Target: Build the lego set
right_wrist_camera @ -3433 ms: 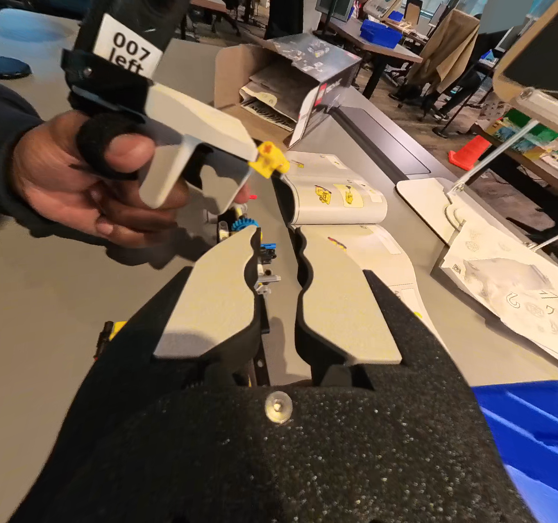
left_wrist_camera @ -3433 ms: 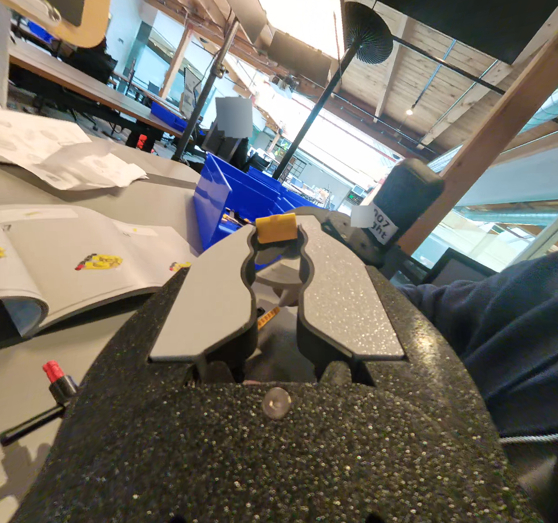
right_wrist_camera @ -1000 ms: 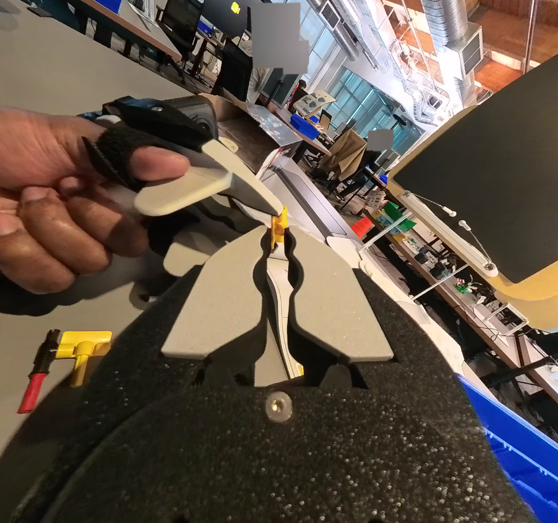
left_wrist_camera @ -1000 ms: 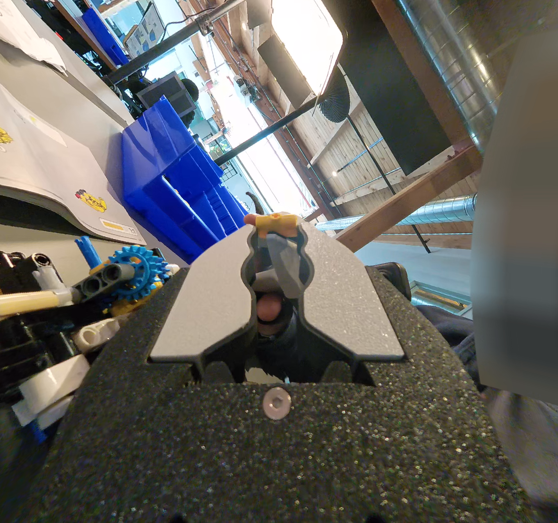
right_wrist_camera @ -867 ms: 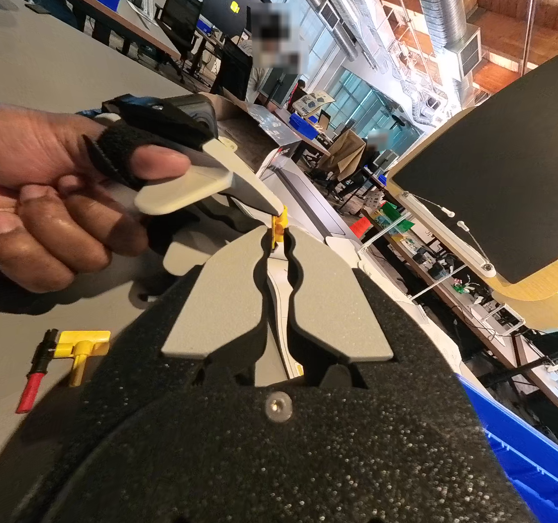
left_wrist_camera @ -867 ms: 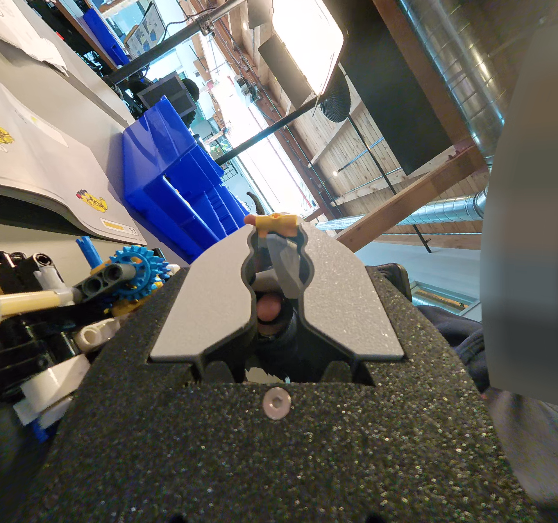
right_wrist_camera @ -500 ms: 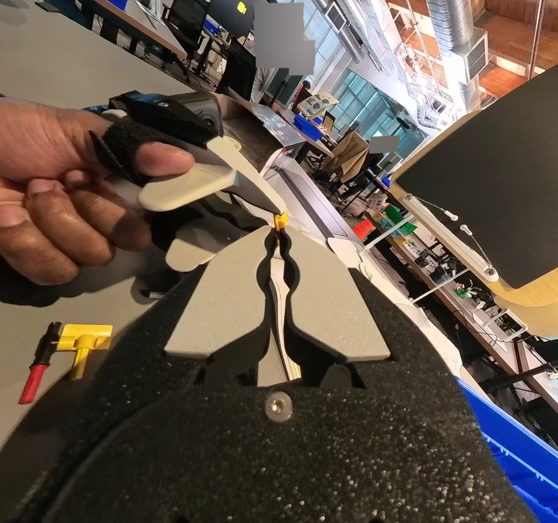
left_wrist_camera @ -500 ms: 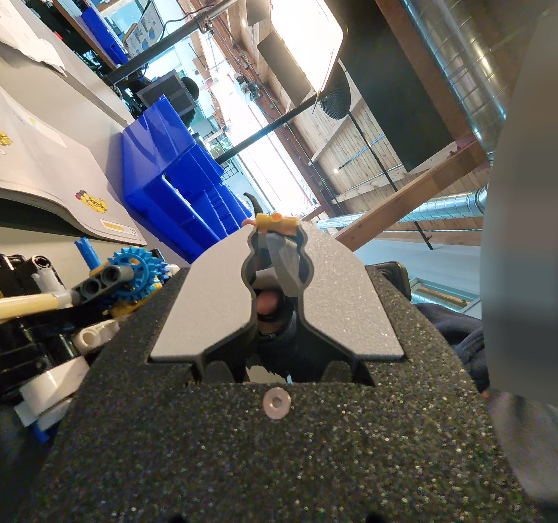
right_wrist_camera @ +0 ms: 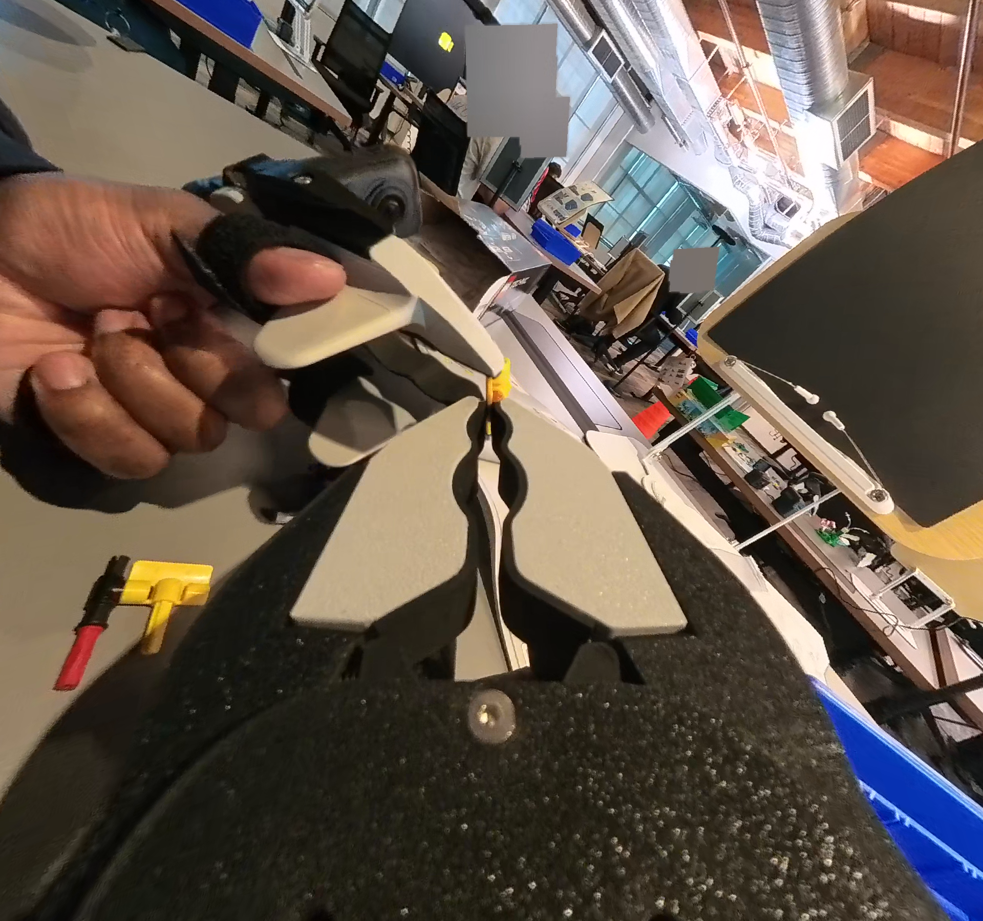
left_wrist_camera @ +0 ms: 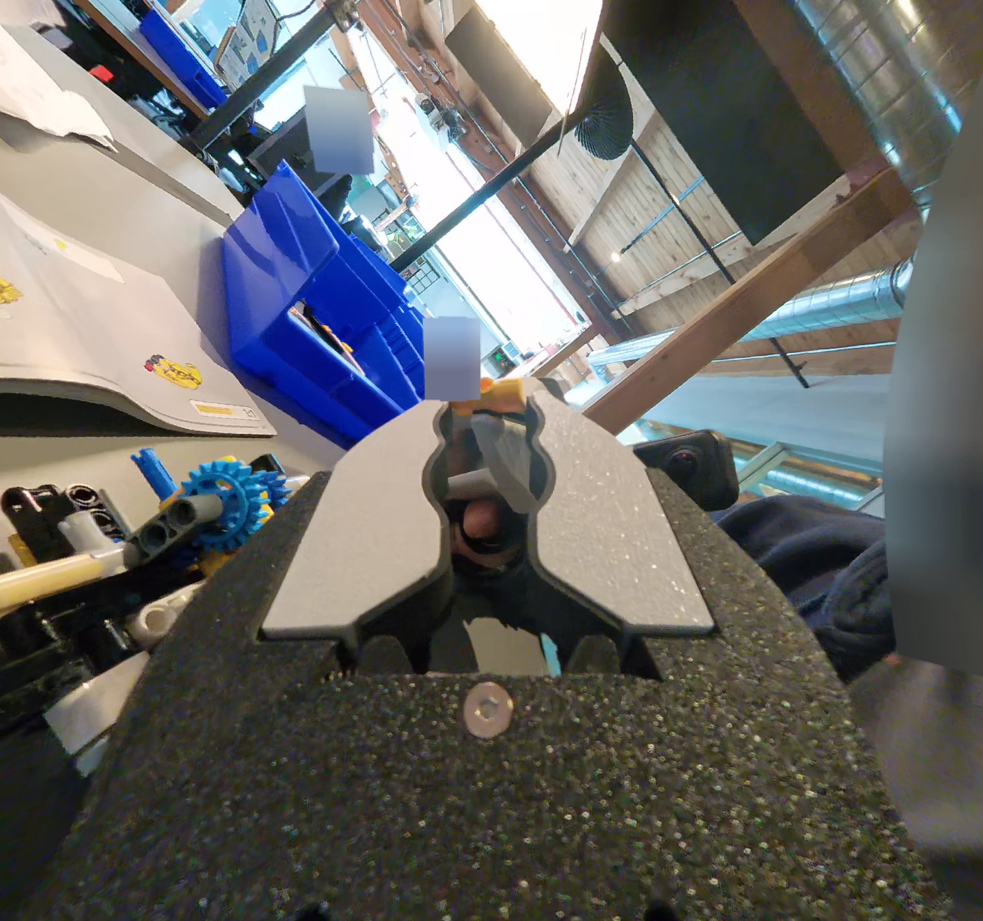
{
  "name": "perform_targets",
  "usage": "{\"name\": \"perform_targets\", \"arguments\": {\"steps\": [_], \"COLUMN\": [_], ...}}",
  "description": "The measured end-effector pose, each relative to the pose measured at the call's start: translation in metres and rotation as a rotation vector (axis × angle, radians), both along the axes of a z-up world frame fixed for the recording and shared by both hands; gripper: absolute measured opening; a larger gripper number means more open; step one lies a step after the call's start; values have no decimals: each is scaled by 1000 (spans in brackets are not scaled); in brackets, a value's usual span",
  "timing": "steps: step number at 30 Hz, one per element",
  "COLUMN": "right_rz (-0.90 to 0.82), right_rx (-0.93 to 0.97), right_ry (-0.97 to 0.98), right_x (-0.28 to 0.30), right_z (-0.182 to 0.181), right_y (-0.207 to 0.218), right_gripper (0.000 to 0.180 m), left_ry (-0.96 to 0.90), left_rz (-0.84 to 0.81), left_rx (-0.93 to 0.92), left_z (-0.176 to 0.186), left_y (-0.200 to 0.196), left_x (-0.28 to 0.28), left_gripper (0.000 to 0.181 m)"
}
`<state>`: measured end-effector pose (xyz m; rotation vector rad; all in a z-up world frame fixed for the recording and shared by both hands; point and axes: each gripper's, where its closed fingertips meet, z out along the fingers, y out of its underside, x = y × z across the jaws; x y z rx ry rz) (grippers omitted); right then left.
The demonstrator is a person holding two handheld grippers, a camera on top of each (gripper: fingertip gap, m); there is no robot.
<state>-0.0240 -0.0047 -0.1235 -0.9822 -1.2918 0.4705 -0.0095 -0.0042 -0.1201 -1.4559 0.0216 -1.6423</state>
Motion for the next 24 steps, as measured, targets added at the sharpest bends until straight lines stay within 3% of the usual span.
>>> {"name": "perform_targets", "arguments": {"steps": [14, 24], "right_rz": [3, 38], "right_rx": [-31, -42], "right_ry": [10, -20], "right_x": [5, 12], "right_z": [1, -4], "right_y": [2, -6], "right_gripper": [1, 1], "left_ry": [214, 331], "left_rz": [196, 187], "left_rx": [225, 254], "left_z": [15, 8], "left_y": [2, 1], "left_x": [-16, -18], "left_gripper": [28, 29]}}
